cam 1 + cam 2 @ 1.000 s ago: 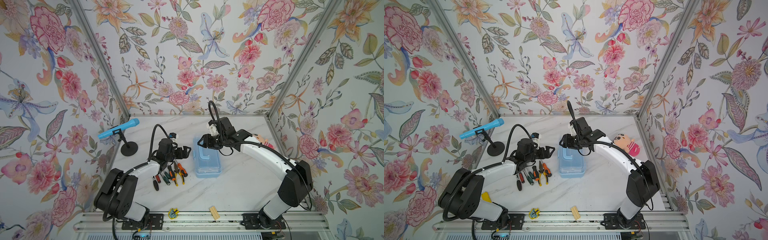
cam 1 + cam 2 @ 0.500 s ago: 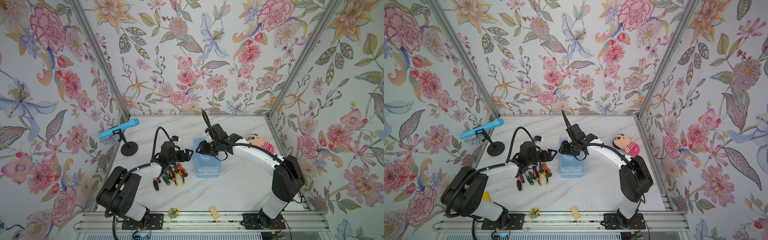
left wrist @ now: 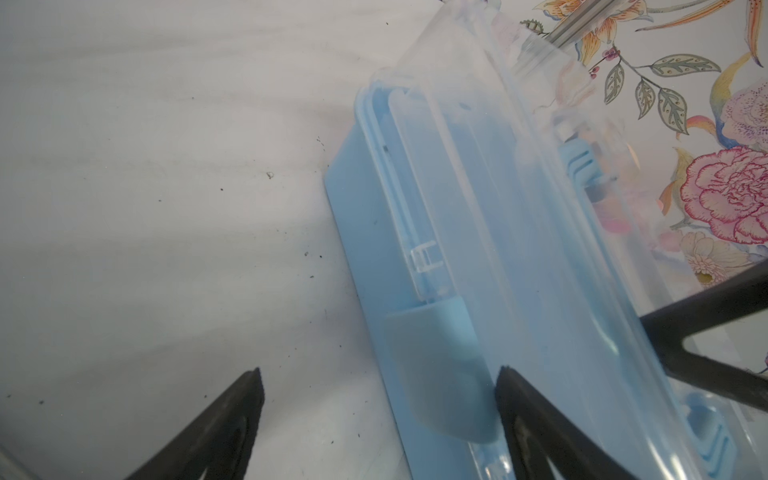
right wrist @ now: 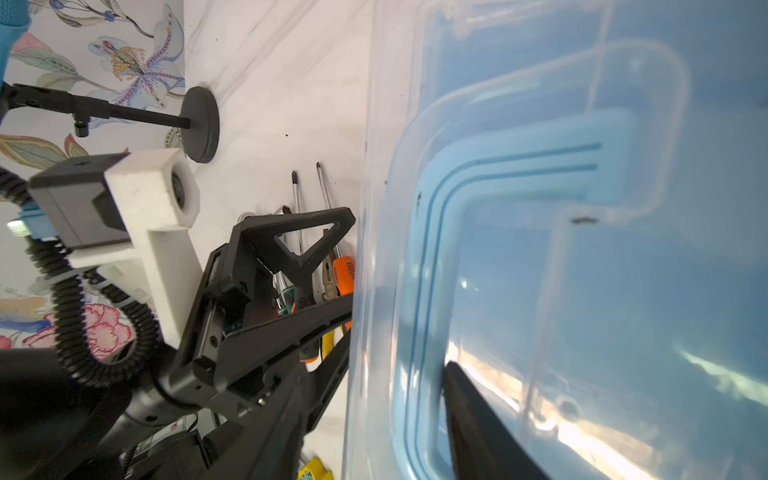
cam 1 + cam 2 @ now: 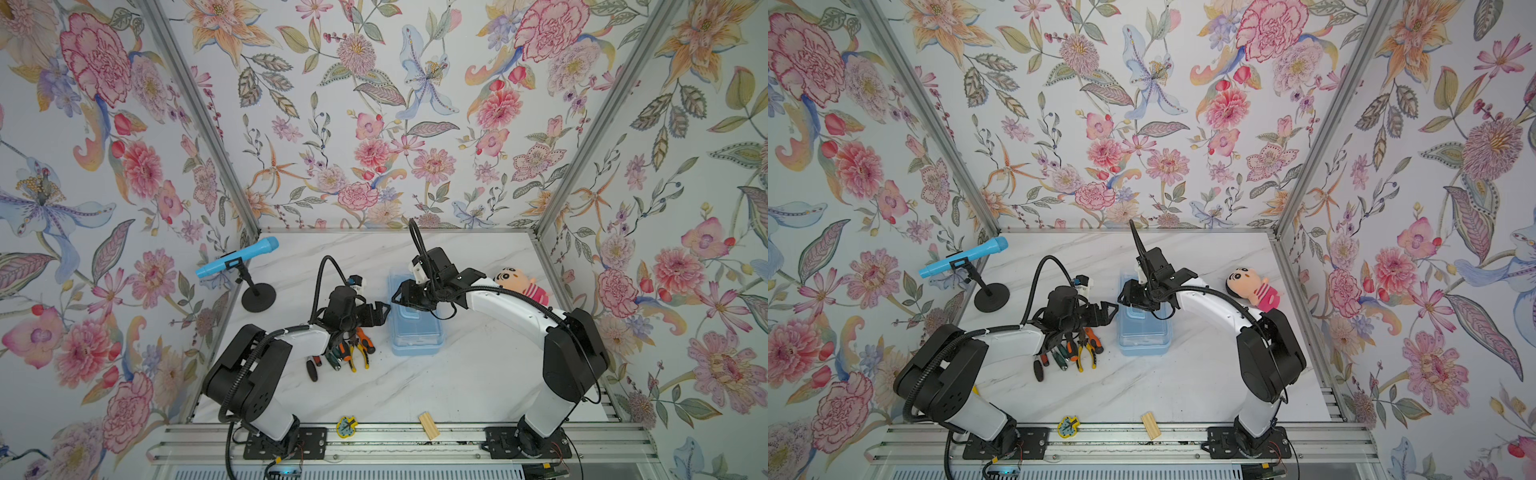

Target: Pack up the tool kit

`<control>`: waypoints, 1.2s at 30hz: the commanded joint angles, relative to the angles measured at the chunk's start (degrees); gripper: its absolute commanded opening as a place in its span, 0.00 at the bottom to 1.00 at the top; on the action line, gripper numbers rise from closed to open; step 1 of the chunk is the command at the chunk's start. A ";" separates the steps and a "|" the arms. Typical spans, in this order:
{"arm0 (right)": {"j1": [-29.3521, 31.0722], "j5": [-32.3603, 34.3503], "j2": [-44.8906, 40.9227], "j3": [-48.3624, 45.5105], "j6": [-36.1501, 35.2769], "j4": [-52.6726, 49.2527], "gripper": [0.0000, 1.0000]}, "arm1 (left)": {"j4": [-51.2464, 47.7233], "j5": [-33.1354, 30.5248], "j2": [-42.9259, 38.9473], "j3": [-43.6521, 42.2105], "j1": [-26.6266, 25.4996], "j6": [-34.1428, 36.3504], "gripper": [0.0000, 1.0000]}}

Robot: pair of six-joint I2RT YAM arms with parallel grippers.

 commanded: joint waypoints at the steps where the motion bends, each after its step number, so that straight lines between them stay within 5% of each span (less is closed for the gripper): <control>1: -1.85 -8.29 3.19 -3.30 -0.17 4.37 0.53 | 1.99 1.04 1.20 1.25 -1.33 0.81 0.90; 6: -3.21 -15.78 3.63 -7.36 1.00 11.48 0.53 | 3.33 2.03 2.69 1.81 -1.43 0.49 0.90; 14: -4.44 -29.56 4.12 -17.94 13.69 39.43 0.54 | 4.91 1.87 3.24 1.82 -1.55 -0.23 0.90; 20: -5.03 -27.46 2.56 -16.91 9.14 34.01 0.52 | 4.08 1.73 3.24 1.73 -1.57 0.32 0.90; 28: -5.45 -33.14 2.45 -20.97 18.54 53.03 0.40 | 4.19 2.01 4.44 2.86 -1.60 0.91 0.90; 36: -5.63 -32.83 1.85 -19.88 15.40 49.18 0.36 | 2.81 1.74 4.15 3.65 -1.56 1.45 0.90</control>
